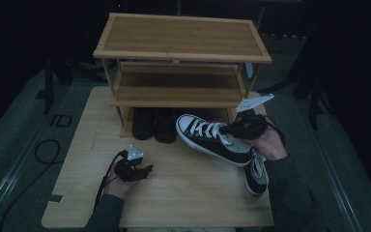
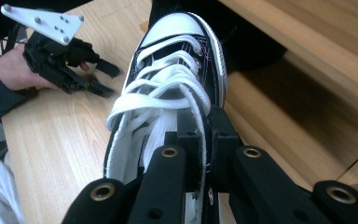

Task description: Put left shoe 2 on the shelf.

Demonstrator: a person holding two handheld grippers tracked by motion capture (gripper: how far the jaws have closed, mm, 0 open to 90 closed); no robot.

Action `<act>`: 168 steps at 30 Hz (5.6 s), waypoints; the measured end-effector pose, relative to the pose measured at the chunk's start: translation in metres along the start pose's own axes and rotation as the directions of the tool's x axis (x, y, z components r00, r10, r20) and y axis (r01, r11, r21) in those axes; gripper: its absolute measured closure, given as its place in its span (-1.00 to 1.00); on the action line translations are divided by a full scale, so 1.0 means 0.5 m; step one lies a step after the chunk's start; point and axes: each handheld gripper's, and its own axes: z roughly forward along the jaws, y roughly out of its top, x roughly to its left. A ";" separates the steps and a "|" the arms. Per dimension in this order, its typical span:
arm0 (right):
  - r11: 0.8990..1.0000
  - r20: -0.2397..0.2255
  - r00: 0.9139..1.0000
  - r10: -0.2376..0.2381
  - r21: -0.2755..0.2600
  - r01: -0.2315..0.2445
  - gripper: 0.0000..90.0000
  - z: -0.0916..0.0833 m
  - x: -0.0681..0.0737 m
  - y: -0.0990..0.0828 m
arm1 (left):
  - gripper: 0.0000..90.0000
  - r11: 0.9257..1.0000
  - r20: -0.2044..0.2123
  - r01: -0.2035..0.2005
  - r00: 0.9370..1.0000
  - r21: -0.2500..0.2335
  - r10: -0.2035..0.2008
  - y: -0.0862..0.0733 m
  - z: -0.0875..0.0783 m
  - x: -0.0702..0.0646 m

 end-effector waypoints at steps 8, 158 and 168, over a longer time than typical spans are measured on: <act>1.000 -0.005 1.000 -0.005 -0.025 0.005 0.92 -0.010 0.002 0.020 | 0.04 1.000 0.000 0.000 1.000 0.000 0.000 0.000 0.000 0.000; 0.985 0.246 0.961 0.126 -0.145 -0.092 1.00 -0.030 -0.013 -0.037 | 1.00 0.997 -0.170 0.050 0.984 -0.065 -0.060 0.286 0.265 -0.121; 0.990 0.224 0.971 0.077 -0.129 -0.049 1.00 -0.030 0.028 -0.047 | 0.98 0.997 -0.193 0.055 0.979 -0.056 -0.065 0.300 0.282 -0.120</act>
